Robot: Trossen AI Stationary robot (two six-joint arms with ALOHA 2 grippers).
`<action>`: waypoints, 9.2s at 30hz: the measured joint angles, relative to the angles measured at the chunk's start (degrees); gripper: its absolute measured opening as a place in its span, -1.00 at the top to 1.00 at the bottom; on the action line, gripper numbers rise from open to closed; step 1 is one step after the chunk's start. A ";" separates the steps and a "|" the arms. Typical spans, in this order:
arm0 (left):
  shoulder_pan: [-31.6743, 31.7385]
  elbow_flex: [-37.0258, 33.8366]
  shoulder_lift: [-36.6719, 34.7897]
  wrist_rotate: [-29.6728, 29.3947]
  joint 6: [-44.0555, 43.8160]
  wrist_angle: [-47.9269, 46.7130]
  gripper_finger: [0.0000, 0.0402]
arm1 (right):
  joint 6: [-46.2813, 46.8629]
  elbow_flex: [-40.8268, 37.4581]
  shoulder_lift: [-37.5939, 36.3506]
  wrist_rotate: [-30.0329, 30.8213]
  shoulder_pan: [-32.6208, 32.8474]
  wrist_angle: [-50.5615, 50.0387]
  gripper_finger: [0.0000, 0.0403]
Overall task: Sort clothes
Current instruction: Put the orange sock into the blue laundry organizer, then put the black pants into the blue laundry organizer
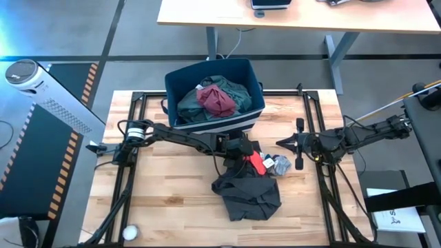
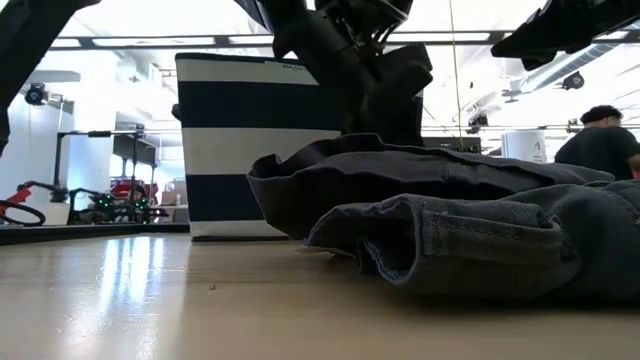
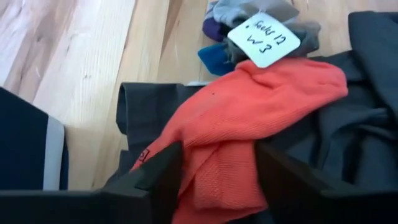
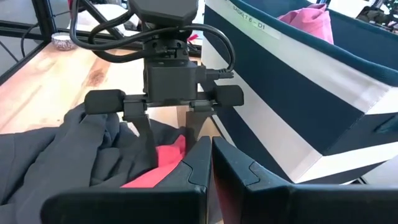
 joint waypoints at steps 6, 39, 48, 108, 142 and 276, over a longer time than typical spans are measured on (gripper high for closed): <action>0.00 -0.04 -0.15 0.00 1.55 0.91 0.74 | -0.08 -0.02 -0.02 0.00 0.00 0.00 1.00; -2.27 -0.11 -31.11 -29.43 3.76 -3.63 1.00 | -0.52 -0.02 -0.02 -1.11 0.00 -0.07 1.00; 0.72 -0.13 -35.99 -37.38 4.42 -8.71 1.00 | -0.54 -0.03 -0.02 -1.11 0.00 -0.06 1.00; 12.79 -3.74 -38.49 -23.32 -4.09 -17.04 -0.29 | -0.81 -0.04 -0.02 -1.36 0.00 -0.20 1.00; -9.84 -19.33 -17.53 10.41 -12.06 13.63 -0.32 | -0.99 -0.04 -0.74 -1.33 0.00 -0.58 1.00; 19.03 33.01 -17.64 -25.44 12.57 -29.11 0.94 | -1.19 -0.41 -0.61 -1.31 -0.01 -0.55 1.00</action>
